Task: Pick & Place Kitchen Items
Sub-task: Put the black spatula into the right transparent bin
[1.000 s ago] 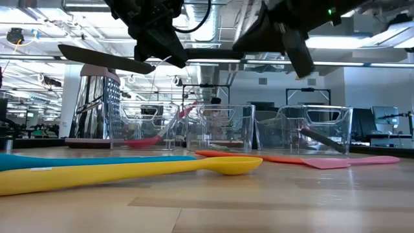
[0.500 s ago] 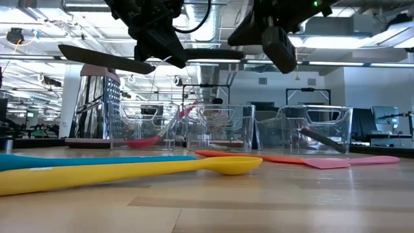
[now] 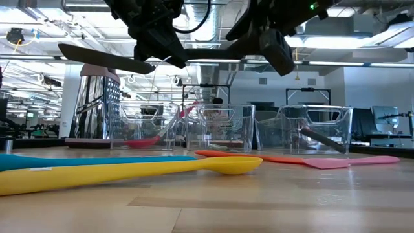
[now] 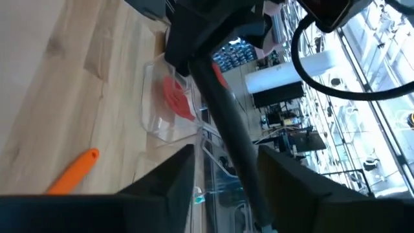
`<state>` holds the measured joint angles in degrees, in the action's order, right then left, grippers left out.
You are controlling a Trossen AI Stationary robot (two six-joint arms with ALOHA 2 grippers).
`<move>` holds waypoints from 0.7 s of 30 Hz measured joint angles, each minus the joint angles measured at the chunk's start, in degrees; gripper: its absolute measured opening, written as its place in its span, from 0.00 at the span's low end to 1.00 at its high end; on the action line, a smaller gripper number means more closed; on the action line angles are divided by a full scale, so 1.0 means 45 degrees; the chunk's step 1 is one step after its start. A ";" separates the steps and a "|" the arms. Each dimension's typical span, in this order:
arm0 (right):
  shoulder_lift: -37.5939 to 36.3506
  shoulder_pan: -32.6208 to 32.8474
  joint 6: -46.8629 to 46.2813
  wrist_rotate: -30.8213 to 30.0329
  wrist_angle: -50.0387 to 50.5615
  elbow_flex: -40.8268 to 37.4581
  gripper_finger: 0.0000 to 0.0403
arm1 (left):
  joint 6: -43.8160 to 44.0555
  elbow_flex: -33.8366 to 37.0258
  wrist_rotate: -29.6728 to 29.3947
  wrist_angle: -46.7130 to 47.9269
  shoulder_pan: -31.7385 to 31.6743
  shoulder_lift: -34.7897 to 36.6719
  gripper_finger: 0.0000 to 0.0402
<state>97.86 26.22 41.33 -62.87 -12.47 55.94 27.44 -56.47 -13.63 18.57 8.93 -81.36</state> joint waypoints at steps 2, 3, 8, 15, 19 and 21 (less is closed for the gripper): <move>0.0000 -0.0128 -0.0042 0.0000 0.0000 0.0000 0.45 | 0.0224 0.0000 0.0003 -0.0017 0.0000 0.0000 0.09; 0.0000 -0.0219 -0.0151 0.0007 -0.0006 0.0000 0.46 | 0.0352 0.0000 0.0005 -0.0030 0.0000 0.0000 0.09; 0.0000 -0.0756 -0.0342 0.0787 -0.0014 0.0000 0.49 | 0.0650 -0.0002 -0.0002 -0.0186 0.0131 0.0000 0.09; 0.0000 -0.1030 -0.0337 0.1122 -0.0271 0.0000 0.44 | 0.1020 -0.0005 -0.0004 -0.0226 0.0384 -0.0010 0.09; -0.0010 -0.1046 -0.0304 0.1711 -0.0458 -0.0002 0.40 | 0.1023 -0.0005 0.0017 -0.0334 0.0427 -0.0010 0.09; -0.0010 -0.1118 -0.0295 0.1947 -0.0689 -0.0005 0.39 | 0.1020 -0.0005 0.0021 -0.0474 0.0434 -0.0013 0.09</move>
<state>97.82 21.19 40.00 -54.11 -15.57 55.92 32.03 -56.49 -13.53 16.44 10.88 -81.42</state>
